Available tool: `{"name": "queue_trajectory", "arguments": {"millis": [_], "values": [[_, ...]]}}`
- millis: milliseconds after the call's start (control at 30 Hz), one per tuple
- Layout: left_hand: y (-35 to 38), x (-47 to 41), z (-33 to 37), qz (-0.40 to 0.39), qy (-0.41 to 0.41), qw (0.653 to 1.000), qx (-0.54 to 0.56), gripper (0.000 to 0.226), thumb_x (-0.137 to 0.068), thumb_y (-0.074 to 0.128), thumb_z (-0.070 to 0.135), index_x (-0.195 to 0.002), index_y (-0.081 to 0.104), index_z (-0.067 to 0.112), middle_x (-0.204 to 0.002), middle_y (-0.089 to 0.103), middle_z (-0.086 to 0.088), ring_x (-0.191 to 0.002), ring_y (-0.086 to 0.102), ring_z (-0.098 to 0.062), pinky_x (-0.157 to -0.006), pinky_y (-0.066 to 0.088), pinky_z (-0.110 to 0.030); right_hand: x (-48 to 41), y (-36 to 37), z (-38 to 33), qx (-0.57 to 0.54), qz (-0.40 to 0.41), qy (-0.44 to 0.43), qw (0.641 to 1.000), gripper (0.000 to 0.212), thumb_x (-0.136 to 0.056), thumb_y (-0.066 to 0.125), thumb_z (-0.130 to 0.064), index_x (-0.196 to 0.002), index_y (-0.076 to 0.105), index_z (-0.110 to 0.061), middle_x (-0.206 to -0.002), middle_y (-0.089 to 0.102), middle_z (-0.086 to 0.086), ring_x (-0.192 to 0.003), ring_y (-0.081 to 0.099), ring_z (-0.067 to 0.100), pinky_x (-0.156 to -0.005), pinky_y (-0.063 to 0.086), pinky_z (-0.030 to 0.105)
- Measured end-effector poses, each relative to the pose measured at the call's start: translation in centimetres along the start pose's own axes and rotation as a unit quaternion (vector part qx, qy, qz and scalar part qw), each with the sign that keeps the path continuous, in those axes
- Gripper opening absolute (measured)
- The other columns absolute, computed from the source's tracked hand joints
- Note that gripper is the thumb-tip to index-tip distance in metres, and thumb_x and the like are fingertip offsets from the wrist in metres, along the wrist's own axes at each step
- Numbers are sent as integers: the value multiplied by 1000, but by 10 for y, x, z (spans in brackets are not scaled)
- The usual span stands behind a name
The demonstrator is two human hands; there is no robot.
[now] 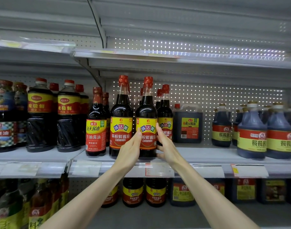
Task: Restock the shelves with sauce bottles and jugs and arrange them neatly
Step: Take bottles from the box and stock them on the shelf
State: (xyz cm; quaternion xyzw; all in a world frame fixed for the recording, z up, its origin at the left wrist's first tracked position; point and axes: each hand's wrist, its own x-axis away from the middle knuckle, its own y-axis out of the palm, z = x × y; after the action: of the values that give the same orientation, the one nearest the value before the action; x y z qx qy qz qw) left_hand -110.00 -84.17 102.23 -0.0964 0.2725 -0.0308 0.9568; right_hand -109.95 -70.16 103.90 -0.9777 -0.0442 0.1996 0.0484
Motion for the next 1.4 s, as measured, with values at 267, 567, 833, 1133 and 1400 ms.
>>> {"name": "queue_trajectory", "arguments": {"millis": [267, 567, 833, 1133, 1400], "values": [[1, 4, 5, 9, 2, 1000, 1, 53, -97, 26, 60, -140, 46, 36, -120, 58, 23, -108, 51, 10, -82, 36, -8, 6, 0, -7, -12, -9, 5, 1000, 54, -100, 27, -54, -149, 29, -32, -149, 41, 0, -112, 44, 7, -89, 38, 28], [2, 3, 7, 10, 3, 1000, -7, 52, -98, 25, 59, -140, 45, 35, -125, 58, 19, -118, 51, 1, -95, 38, -19, 5, 2, -8, -19, -2, 12, 1000, 55, -99, 29, -55, -149, 30, -31, -133, 47, -7, -109, 45, 7, -88, 40, 27], [0, 20, 17, 32, 21, 999, -15, 51, -99, 36, 49, -145, 41, 26, -142, 49, 11, -130, 43, -5, -112, 36, -40, 22, -13, -5, 18, 33, -42, 998, 54, -101, 39, -43, -151, 26, -29, -153, 36, 0, -137, 38, 19, -99, 37, 28], [40, 87, 18, 61, 5, 997, -49, 47, -100, 44, 38, -145, 39, 25, -133, 45, 15, -118, 39, 4, -84, 31, -5, 86, -43, 17, 64, 45, -46, 996, 49, -97, 50, -42, -143, 42, -29, -143, 49, 2, -129, 49, 17, -110, 40, 44], [112, 186, -40, 60, -112, 991, -30, 43, -99, 48, 34, -140, 44, 27, -117, 52, 16, -111, 51, -2, -80, 36, -10, 181, -78, 102, 67, 22, 59, 996, 43, -97, 53, -37, -137, 50, -24, -117, 60, -8, -114, 58, 12, -99, 47, 32]]}}
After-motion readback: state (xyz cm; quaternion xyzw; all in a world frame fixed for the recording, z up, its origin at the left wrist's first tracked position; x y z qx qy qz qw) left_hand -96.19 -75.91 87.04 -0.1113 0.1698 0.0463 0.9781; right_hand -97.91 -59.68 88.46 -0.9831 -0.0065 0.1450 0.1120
